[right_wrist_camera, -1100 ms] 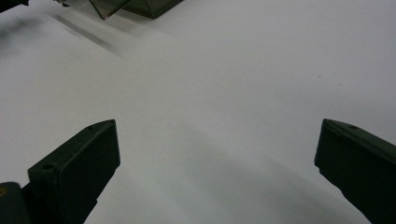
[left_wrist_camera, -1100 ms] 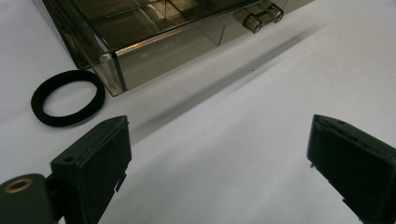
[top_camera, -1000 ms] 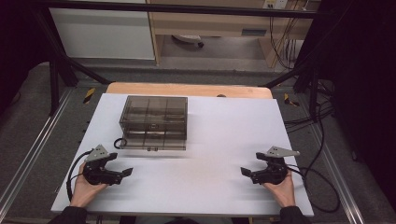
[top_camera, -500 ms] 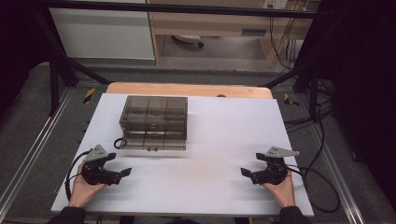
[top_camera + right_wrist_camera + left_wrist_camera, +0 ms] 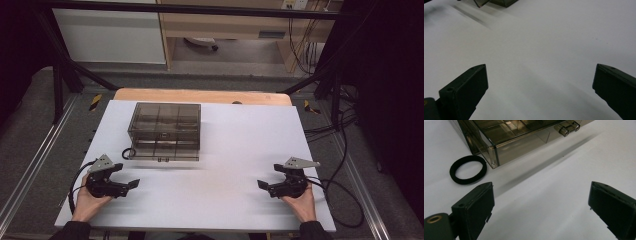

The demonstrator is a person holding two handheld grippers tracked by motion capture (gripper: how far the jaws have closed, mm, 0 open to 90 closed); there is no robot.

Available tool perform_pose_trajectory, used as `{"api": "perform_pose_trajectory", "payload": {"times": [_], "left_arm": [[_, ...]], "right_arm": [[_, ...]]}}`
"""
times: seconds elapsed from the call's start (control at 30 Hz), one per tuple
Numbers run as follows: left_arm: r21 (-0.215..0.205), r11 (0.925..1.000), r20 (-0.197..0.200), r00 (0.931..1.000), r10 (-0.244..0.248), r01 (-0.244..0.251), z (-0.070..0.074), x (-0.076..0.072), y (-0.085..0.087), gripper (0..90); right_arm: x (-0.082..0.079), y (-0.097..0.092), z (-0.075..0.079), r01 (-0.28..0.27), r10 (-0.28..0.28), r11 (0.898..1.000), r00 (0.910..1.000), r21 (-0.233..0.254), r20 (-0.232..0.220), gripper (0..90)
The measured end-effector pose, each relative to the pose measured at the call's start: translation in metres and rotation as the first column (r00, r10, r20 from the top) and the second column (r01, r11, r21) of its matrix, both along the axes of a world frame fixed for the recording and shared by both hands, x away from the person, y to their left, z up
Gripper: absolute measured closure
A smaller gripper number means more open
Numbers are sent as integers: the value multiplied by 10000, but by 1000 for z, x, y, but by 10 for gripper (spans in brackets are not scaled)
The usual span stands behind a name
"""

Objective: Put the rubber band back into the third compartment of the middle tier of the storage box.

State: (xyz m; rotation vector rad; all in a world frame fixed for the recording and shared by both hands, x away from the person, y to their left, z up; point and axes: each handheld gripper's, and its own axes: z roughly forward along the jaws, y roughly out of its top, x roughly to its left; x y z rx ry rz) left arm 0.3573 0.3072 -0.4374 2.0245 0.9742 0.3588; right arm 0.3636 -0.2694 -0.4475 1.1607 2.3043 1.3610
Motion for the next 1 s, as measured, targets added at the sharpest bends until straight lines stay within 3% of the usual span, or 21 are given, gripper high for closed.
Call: {"api": "perform_pose_trajectory", "payload": {"times": [1.0], "left_arm": [[-81, 9984, 49, 9984, 564, -564, 4, 4, 15, 64]], "right_arm": [[0, 1, -1, -90, 90, 10000, 9999, -16, -77, 6]]}}
